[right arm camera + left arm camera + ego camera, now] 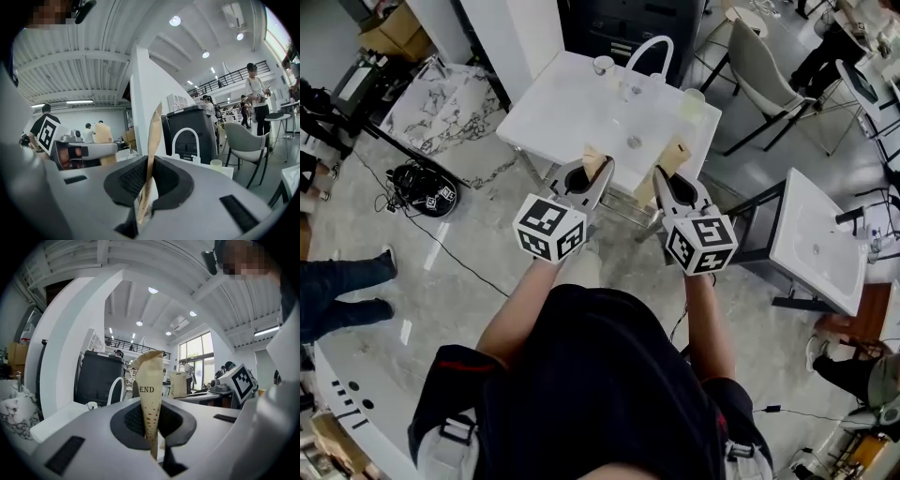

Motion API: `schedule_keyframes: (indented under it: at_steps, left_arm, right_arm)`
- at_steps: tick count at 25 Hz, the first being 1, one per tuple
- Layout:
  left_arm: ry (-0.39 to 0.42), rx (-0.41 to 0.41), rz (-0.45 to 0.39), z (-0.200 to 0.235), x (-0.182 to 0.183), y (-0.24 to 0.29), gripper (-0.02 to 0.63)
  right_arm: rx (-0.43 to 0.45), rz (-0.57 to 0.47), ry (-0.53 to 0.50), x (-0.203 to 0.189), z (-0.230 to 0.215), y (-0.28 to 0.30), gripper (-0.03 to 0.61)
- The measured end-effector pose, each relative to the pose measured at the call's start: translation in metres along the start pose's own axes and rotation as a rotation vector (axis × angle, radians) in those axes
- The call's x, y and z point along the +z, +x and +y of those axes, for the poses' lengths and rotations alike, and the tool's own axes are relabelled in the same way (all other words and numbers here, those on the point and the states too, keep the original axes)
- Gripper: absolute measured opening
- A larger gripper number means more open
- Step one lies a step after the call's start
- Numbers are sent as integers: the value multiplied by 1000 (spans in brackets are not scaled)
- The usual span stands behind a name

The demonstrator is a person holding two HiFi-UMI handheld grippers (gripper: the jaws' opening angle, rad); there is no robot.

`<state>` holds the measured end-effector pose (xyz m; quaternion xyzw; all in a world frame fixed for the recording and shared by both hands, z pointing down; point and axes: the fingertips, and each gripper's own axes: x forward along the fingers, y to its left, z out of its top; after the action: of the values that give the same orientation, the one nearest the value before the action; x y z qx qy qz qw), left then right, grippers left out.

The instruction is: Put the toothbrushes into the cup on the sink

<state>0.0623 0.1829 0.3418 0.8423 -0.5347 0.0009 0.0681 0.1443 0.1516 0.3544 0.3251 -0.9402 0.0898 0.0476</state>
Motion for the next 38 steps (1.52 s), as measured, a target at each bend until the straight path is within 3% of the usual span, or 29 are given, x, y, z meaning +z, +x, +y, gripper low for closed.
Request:
schedule_keyframes:
  at_steps: [19,29,38]
  left_arm:
    - [-39,-90,54,61,0,110,14]
    - [-48,-194,97,100,7,174,14]
    - [-82,-334,132,114,1,216,14]
  right_arm:
    - [-74,34,62,5,-87,87,49]
    - [-160,43,82,24,-130,141,48]
    - [-265,91,113,22,-164,174,48]
